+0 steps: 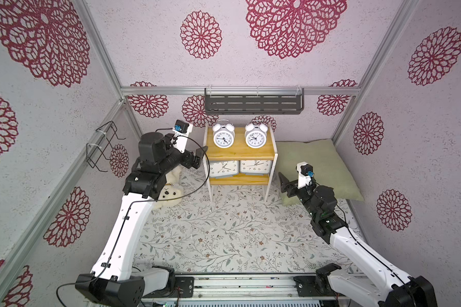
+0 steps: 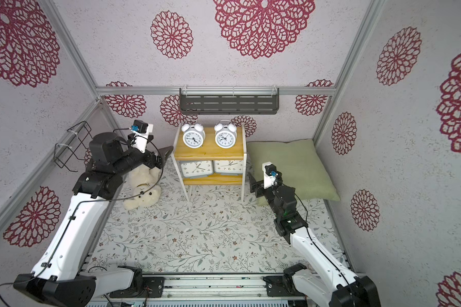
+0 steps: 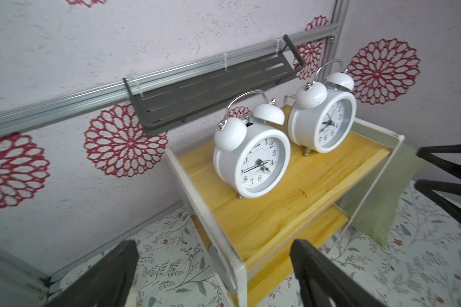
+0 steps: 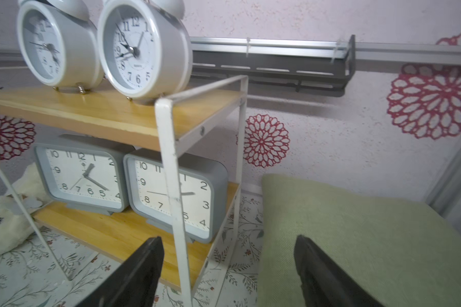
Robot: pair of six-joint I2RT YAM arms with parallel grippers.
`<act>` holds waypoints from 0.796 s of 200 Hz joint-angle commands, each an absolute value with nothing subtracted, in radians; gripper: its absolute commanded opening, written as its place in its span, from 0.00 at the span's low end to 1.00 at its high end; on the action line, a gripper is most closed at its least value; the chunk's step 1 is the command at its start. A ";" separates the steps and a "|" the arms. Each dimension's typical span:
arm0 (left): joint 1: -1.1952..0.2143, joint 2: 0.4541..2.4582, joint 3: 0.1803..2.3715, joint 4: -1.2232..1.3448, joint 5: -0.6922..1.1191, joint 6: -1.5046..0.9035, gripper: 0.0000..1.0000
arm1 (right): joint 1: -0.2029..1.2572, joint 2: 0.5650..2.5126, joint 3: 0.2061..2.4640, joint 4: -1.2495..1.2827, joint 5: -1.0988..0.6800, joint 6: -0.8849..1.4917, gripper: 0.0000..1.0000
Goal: Place the alarm clocks on the shelf by style
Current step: Reset both arms
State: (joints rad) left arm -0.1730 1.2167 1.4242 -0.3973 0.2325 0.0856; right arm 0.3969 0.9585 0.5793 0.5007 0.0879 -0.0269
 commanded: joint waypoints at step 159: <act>-0.125 1.096 0.544 0.383 -0.403 -0.052 0.97 | 0.226 0.920 0.062 1.021 0.465 -0.038 0.98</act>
